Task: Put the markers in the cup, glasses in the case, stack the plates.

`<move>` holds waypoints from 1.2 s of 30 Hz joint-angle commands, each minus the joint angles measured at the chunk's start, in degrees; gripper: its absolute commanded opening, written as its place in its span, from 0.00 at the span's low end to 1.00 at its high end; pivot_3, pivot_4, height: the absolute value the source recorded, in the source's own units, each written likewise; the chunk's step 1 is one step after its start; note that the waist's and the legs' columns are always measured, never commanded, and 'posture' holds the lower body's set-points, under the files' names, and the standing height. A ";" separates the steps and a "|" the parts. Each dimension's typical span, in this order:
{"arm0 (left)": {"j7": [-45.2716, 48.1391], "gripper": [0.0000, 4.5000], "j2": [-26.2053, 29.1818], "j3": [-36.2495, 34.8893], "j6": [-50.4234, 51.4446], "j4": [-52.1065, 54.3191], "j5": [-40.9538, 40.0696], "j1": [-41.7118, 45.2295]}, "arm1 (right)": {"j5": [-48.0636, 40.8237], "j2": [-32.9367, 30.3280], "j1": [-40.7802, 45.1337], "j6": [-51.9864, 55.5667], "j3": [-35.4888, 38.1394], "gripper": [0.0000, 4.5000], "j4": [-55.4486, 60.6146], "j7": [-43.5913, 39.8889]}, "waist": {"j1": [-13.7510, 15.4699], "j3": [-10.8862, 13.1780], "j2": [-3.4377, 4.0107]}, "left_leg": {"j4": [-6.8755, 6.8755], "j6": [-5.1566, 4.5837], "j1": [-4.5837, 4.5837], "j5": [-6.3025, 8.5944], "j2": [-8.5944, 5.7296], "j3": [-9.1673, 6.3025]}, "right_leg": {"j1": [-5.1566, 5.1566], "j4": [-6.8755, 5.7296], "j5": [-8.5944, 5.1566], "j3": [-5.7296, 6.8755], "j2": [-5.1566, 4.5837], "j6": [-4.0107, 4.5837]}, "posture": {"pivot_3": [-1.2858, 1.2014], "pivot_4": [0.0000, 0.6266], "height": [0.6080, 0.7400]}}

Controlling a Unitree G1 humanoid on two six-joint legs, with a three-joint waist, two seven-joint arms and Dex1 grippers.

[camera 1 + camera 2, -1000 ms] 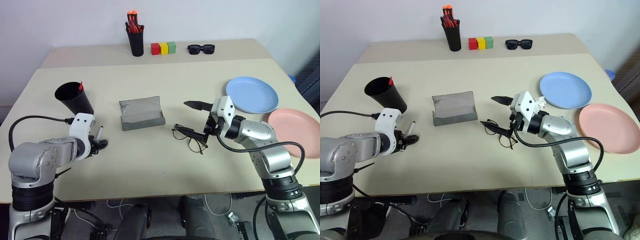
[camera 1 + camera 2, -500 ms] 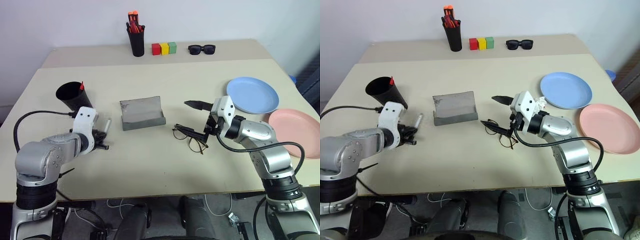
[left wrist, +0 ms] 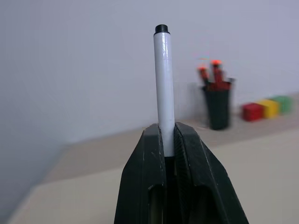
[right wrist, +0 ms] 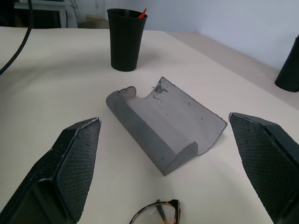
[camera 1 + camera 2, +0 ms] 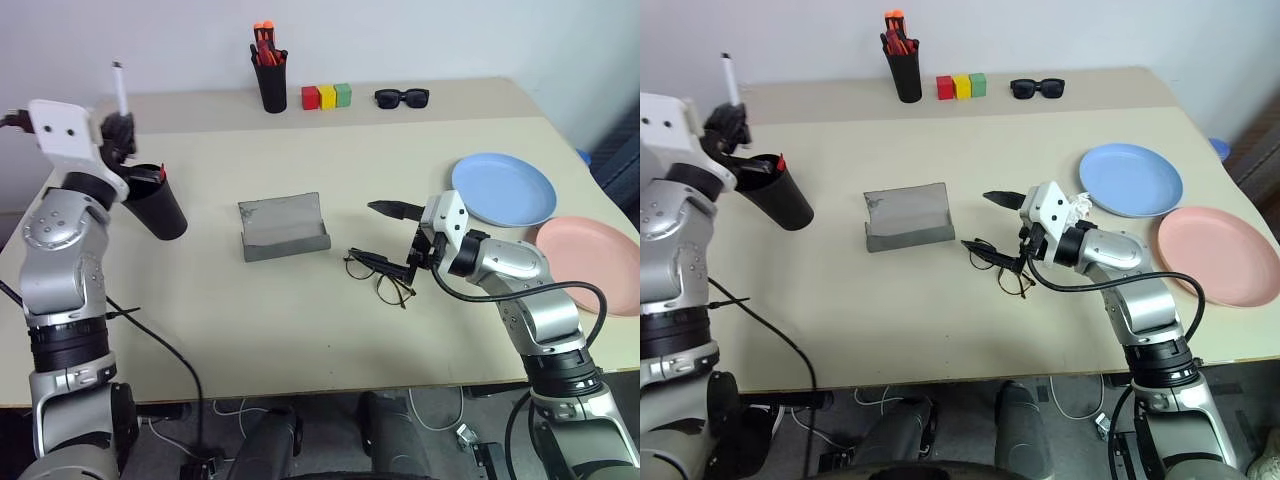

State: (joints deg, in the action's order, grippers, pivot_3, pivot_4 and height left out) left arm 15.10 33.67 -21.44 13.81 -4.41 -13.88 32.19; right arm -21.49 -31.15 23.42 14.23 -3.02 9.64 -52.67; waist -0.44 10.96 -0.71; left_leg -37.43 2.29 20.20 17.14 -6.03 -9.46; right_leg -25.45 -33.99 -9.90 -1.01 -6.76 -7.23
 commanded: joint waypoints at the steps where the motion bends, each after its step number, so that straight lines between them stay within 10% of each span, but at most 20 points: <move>1: -0.59 0.01 -0.81 -0.05 -6.62 -5.53 1.38 2.08 | -0.32 0.30 0.96 -0.80 0.62 1.00 1.34 0.10 | 0.07 -0.01 -0.01 | -0.02 0.00 0.02 0.00 -0.01 -0.02 | 0.00 0.00 0.01 0.01 0.00 -0.01 | 0.52 0.24 1.00; 12: -0.73 0.01 -4.70 1.69 -14.29 -12.83 2.41 -0.27 | -0.59 -0.29 0.53 0.03 1.15 1.00 2.51 0.51 | -0.42 0.00 -0.02 | -0.03 -0.01 0.02 0.00 -0.01 -0.03 | -0.01 -0.01 0.03 0.01 0.01 -0.04 | 0.52 0.24 1.00; 22: -0.93 0.99 -4.86 1.27 -14.50 -9.66 1.07 -3.00 | -0.46 -0.37 0.71 -0.21 0.93 1.00 2.04 0.30 | -0.14 0.00 -0.02 | -0.06 -0.03 0.03 0.01 -0.01 -0.05 | 0.00 -0.02 0.03 0.02 0.01 -0.04 | 0.52 0.24 1.00; 36: 31.20 0.99 1.00 14.90 6.19 5.53 -15.75 -5.86 | 0.01 0.15 1.07 -1.25 0.79 1.00 0.73 0.17 | -0.52 0.00 0.00 | -0.02 -0.08 -0.01 0.04 0.00 -0.01 | 0.00 -0.04 0.03 0.00 0.05 -0.03 | 0.52 0.24 1.00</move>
State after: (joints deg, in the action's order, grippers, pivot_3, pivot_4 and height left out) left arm 43.20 33.77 -8.88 17.05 0.08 -29.06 25.49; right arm -21.19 -31.21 23.39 14.19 -3.00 9.62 -52.35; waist -0.96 10.96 -0.71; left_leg -37.45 2.21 20.18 17.18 -6.03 -9.47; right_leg -25.45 -34.05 -9.88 -1.00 -6.70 -7.26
